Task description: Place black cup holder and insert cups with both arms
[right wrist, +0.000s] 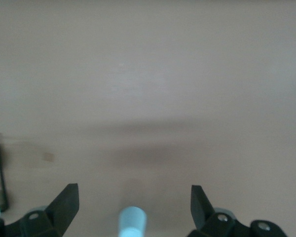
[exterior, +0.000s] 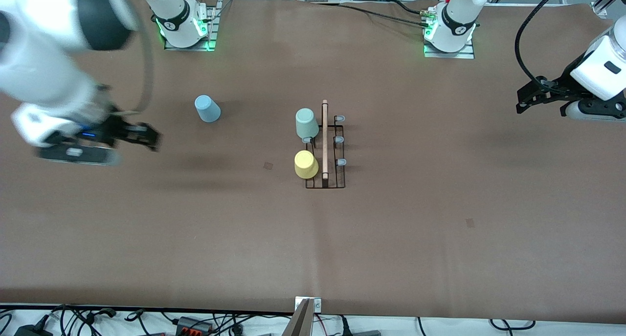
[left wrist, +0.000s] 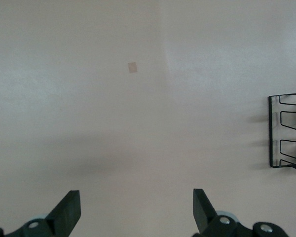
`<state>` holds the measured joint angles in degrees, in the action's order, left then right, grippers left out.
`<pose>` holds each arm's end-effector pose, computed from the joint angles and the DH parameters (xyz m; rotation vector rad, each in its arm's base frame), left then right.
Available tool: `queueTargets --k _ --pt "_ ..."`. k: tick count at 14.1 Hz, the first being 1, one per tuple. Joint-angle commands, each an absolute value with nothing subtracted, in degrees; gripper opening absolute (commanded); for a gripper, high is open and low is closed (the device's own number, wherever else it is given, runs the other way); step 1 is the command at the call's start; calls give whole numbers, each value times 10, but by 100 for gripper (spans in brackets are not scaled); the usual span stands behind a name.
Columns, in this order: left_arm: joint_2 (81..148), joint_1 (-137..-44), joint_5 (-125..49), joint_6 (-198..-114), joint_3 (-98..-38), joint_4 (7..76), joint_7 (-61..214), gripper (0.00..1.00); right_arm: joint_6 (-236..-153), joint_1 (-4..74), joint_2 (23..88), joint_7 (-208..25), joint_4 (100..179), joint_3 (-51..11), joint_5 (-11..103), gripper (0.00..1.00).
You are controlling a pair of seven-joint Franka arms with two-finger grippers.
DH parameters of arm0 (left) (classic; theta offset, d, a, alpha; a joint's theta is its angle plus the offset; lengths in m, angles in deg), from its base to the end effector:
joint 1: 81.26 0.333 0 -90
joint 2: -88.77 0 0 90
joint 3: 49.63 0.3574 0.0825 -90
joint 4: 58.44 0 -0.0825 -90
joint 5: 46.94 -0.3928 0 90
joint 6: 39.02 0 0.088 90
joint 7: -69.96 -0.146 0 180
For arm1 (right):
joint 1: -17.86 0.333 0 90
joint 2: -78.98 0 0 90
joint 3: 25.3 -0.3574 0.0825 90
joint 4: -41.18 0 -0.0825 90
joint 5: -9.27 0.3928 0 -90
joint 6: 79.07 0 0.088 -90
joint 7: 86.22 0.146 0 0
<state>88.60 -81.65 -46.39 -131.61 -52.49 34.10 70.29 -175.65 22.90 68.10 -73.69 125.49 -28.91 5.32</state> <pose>0.5649 -0.0335 0.6112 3.1310 -0.0792 0.0055 0.6332 0.0833 0.5716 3.0884 -0.0957 0.0535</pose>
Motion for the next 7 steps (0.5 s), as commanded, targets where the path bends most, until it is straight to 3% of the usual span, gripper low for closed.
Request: queueTargets --k 1,7 --pt "892 -815 -467 -1304 -526 325 694 100 -1724 159 725 -790 1274 -300 65 100" --pt "892 -815 -468 -1304 -526 325 694 100 -1674 128 751 -796 1261 -298 71 100"
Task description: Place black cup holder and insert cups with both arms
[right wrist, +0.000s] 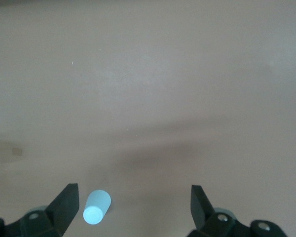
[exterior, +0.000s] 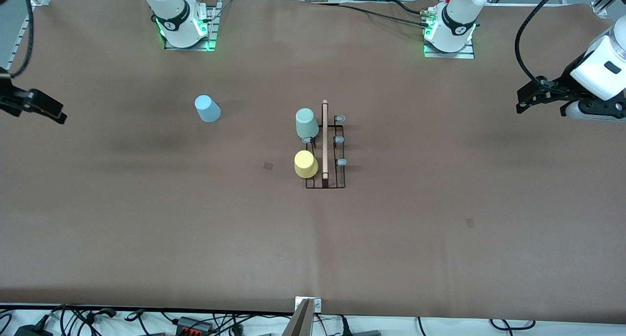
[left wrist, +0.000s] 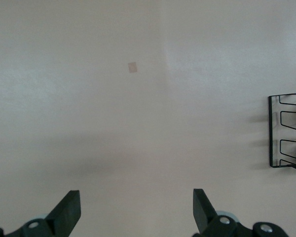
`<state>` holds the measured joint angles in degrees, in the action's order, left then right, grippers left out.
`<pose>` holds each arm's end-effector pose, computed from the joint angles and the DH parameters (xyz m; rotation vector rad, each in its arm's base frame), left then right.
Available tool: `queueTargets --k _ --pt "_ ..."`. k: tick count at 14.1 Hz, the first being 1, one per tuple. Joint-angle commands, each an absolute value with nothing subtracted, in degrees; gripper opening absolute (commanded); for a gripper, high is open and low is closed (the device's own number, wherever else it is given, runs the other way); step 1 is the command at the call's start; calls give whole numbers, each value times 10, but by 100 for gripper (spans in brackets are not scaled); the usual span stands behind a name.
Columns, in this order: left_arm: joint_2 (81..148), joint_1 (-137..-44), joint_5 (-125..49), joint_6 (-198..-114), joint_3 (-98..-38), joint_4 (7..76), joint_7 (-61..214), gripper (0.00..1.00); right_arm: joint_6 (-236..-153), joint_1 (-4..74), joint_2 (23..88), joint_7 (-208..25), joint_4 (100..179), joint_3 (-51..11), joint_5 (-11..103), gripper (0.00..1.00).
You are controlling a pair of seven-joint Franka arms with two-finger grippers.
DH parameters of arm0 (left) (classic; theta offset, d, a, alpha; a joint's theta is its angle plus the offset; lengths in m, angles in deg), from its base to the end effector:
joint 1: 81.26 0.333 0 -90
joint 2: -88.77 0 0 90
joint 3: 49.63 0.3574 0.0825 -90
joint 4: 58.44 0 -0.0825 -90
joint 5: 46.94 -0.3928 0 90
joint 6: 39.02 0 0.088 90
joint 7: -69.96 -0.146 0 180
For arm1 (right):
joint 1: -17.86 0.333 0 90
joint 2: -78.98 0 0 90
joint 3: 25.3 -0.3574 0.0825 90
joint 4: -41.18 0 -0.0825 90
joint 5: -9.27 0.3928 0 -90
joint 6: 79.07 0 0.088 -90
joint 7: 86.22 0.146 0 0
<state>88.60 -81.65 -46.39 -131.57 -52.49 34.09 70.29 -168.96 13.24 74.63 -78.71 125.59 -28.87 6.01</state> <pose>0.5648 -0.0335 0.6112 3.1310 -0.0792 0.0047 0.5908 -0.0207 0.6301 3.0817 -0.2320 0.0352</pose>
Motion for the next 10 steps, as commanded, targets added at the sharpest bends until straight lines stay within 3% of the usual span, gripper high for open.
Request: queueTargets --k 1,10 --pt "892 -815 -468 -1304 -526 325 694 100 -1677 131 747 -810 1261 -300 71 100" --pt "892 -815 -468 -1305 -526 325 694 100 -1657 96 742 -904 1265 -307 82 100"
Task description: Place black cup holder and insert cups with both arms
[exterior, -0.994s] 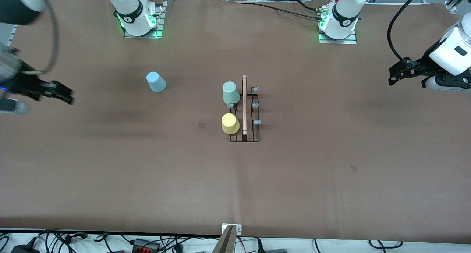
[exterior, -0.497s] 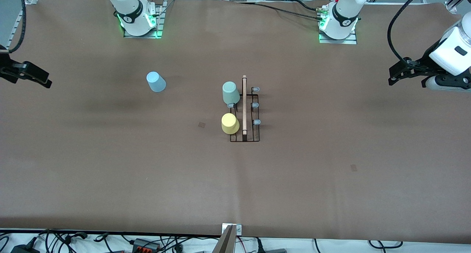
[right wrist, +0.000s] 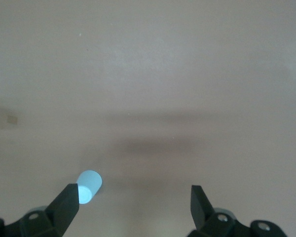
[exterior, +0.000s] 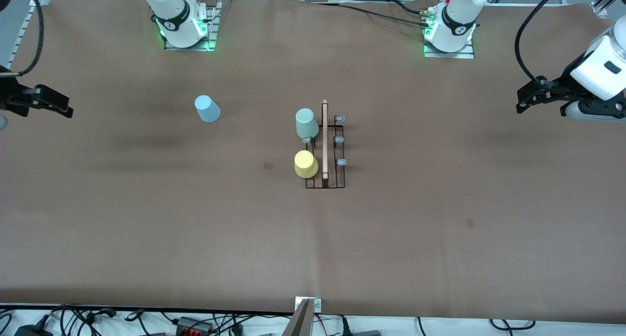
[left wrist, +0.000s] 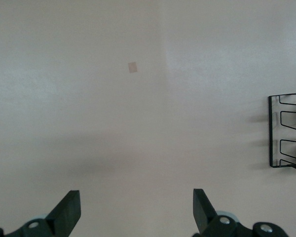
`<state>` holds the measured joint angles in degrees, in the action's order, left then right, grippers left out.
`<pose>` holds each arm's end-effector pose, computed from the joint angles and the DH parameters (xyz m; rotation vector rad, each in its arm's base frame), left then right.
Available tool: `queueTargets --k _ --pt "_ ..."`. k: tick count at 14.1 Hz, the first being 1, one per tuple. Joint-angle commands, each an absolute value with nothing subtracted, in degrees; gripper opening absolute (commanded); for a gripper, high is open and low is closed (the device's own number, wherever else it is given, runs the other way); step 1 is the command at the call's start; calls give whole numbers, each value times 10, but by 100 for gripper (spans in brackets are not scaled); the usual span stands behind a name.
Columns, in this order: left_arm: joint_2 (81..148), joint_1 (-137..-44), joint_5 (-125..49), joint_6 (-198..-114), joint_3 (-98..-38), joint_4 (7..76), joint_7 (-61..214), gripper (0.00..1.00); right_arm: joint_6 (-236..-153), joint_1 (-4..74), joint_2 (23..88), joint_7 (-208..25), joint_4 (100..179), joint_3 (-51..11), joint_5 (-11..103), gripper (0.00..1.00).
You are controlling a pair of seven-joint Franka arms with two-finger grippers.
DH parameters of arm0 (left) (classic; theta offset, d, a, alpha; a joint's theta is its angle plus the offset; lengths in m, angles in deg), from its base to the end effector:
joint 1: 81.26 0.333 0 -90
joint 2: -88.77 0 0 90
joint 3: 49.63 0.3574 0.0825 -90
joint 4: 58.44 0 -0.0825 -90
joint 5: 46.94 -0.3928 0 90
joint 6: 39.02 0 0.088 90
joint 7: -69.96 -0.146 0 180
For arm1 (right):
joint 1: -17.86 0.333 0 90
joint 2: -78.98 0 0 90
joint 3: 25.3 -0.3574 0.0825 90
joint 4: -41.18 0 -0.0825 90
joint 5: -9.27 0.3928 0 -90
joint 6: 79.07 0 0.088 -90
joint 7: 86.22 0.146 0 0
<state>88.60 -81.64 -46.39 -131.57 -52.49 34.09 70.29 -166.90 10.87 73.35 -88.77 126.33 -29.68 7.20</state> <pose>0.5648 -0.0334 0.6112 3.1311 -0.0789 0.0047 0.5904 -0.0346 0.6076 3.1142 -0.0026 -0.0817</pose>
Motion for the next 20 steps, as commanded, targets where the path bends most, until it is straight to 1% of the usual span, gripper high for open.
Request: queueTargets --k 1,8,12,20 --pt "892 -815 -468 -1305 -526 325 694 100 -1657 91 742 -904 1265 -313 80 100" --pt "892 -815 -468 -1304 -526 325 694 100 -1658 97 746 -896 1268 -321 71 100" --pt "892 -815 -469 -1305 -526 324 694 100 -1664 97 760 -892 1288 -317 73 100" --pt "892 -815 -470 -1305 -526 325 694 100 -1673 111 758 -866 1290 -316 84 100"
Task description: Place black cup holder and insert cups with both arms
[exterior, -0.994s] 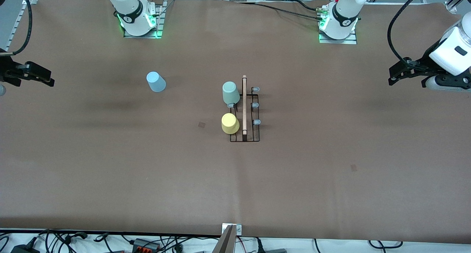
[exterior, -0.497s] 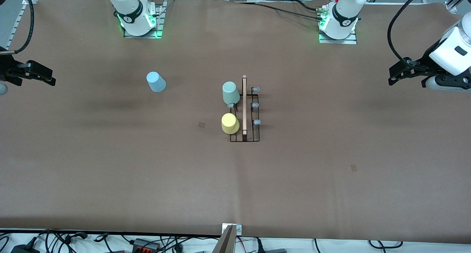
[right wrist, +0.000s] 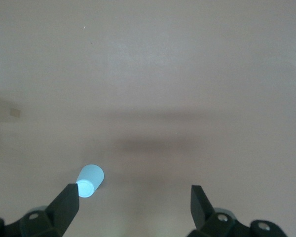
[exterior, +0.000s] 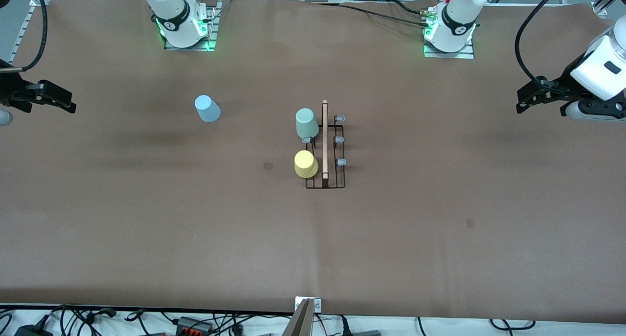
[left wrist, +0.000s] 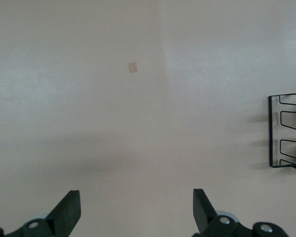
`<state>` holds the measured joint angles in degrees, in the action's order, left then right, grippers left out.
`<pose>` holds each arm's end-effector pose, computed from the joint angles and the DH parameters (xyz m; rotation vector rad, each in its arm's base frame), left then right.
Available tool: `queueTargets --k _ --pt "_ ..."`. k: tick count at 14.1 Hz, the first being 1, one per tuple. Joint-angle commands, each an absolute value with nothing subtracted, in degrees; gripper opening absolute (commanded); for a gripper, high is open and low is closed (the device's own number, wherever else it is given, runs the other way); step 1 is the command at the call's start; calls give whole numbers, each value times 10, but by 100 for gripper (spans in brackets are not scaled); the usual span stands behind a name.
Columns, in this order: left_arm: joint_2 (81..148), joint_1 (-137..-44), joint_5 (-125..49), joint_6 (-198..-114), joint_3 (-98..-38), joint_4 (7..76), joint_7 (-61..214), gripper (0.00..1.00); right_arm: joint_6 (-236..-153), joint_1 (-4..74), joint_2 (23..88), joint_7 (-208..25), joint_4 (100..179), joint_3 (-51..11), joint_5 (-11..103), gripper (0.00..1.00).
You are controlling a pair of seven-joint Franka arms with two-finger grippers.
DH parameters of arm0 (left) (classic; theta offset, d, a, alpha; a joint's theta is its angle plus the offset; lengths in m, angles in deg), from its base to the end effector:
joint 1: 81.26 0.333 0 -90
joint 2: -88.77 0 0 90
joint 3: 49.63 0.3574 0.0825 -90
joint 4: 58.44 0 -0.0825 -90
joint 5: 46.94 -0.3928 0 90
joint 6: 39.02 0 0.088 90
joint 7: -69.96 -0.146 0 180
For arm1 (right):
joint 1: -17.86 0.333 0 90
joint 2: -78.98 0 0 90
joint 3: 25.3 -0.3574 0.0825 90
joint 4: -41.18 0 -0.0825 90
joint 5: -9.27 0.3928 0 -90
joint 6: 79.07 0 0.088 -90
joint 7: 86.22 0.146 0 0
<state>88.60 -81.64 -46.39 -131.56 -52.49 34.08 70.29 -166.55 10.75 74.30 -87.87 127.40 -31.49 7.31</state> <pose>0.5648 -0.0334 0.6113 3.1311 -0.0789 0.0047 0.5842 -0.0171 0.6081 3.1161 0.0189 -0.0932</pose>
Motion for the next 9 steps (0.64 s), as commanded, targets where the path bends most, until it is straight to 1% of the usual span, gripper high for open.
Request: queueTargets --k 1,3,9 --pt "892 -815 -470 -1305 -526 324 693 100 -1672 111 758 -865 1290 -317 92 100" --pt "892 -815 -470 -1305 -526 325 693 100 -1672 109 758 -865 1290 -317 111 100" --pt "892 -815 -470 -1305 -526 325 693 100 -1671 108 756 -866 1289 -317 110 100"
